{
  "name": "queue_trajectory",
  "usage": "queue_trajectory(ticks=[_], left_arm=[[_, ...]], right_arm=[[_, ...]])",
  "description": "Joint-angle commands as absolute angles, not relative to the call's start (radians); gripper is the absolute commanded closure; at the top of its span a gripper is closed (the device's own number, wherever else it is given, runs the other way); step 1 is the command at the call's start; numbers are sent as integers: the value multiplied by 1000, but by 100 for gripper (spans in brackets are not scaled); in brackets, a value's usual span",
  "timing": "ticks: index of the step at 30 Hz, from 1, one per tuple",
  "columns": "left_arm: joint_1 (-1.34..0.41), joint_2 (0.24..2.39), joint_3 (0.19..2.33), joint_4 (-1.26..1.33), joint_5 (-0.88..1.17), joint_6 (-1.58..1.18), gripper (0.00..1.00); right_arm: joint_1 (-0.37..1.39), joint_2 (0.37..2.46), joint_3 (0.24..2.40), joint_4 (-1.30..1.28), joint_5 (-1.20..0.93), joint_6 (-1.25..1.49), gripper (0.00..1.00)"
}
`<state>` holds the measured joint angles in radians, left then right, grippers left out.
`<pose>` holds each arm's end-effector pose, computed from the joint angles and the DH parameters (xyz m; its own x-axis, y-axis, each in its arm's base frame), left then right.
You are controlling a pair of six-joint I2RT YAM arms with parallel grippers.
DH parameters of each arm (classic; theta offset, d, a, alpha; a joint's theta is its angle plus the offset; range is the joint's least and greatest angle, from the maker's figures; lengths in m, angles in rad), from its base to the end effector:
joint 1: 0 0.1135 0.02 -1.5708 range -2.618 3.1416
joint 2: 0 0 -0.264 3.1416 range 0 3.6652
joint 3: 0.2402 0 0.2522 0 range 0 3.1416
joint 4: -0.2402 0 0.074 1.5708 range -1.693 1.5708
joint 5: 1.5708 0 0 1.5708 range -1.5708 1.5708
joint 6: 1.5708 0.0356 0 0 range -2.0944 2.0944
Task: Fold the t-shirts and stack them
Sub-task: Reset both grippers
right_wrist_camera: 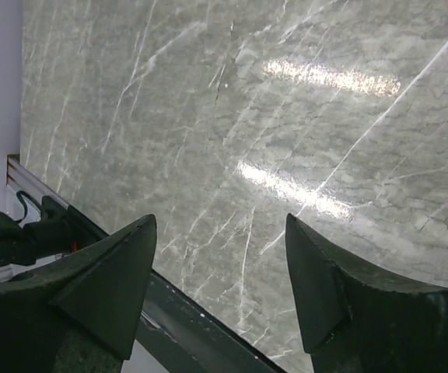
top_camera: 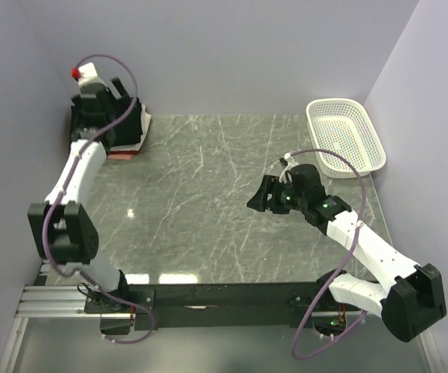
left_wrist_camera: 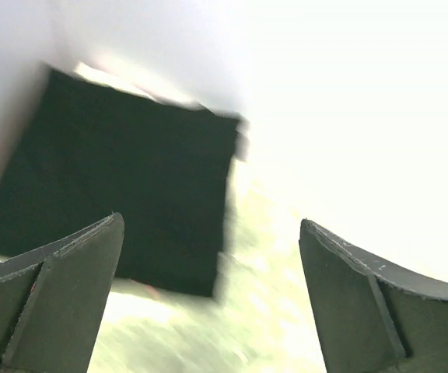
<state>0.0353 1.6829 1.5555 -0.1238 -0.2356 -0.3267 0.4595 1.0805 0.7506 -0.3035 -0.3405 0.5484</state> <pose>0.4048 0.0226 0.3772 -0.1517 -0.3176 -0.9360 -0.3262 0.9100 -0.2559 0.2041 0.1142 0.2601 -0.7964 0.1542 -0.5848 -0.2860 0.7559 0.5889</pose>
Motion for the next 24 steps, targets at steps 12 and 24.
queue_trajectory(ticks=[12,24], left_arm=[[-586,1166,939,-54,-331,-595,1],[-977,1065,747,-109,-482,-779,1]], right_arm=[[463,928,750,-321,-272,531,21],[462,793,669,-363,-120,552,17]])
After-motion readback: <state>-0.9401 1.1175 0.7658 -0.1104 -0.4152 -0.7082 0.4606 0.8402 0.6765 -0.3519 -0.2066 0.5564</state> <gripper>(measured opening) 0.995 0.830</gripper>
